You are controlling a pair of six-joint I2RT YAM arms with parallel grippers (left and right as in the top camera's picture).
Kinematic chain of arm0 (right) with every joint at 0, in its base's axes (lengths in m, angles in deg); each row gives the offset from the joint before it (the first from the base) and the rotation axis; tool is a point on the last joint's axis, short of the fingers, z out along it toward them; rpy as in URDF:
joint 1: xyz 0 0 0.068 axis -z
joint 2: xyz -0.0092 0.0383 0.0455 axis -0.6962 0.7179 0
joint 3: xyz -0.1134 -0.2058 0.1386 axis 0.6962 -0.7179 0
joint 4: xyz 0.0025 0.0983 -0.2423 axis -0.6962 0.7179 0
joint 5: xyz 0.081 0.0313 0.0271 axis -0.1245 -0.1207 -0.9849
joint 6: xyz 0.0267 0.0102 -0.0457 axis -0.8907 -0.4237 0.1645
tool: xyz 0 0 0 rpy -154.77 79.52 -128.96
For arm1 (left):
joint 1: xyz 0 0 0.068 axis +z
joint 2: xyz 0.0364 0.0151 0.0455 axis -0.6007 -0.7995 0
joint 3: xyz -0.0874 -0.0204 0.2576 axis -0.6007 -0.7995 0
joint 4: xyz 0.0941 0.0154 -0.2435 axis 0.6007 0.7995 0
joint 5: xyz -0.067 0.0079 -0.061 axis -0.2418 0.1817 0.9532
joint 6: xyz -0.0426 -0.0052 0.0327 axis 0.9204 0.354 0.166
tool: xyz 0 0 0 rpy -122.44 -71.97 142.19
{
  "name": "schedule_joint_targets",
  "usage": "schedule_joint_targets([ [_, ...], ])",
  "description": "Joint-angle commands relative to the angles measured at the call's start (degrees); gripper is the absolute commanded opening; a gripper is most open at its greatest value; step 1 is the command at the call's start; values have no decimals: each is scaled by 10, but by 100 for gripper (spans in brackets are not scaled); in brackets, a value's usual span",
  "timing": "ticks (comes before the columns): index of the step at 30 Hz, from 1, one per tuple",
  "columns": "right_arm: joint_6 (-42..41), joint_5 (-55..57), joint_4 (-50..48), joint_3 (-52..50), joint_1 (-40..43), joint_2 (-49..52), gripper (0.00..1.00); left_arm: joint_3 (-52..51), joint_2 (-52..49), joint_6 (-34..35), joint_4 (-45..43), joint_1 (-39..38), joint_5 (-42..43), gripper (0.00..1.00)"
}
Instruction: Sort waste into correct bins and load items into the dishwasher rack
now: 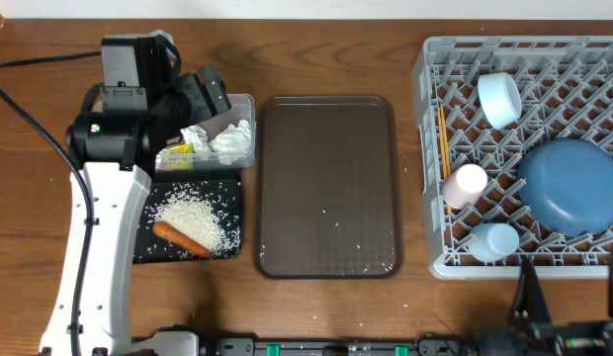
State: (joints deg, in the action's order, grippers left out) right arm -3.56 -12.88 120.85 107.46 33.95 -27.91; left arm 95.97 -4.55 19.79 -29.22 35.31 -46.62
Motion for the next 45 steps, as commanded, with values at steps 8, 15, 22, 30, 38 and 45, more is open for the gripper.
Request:
schedule_joint_targets([
  [8,-20,-55,-206,-213,13,-34,99,3,7,-2,0,3,-5,97],
  [15,-21,-90,-377,-344,23,-34,99,3,7,-2,0,3,-5,97],
  [22,-30,-90,-471,-445,23,-34,99,3,7,-2,0,3,-5,97],
  [30,-35,-88,-479,-509,23,-35,99,3,7,-2,0,3,-5,97],
  [38,-29,-71,-388,-512,23,-35,99,3,7,-2,0,3,-5,97],
  [45,2,-66,-390,-512,23,-35,99,3,7,-2,0,3,-5,97],
])
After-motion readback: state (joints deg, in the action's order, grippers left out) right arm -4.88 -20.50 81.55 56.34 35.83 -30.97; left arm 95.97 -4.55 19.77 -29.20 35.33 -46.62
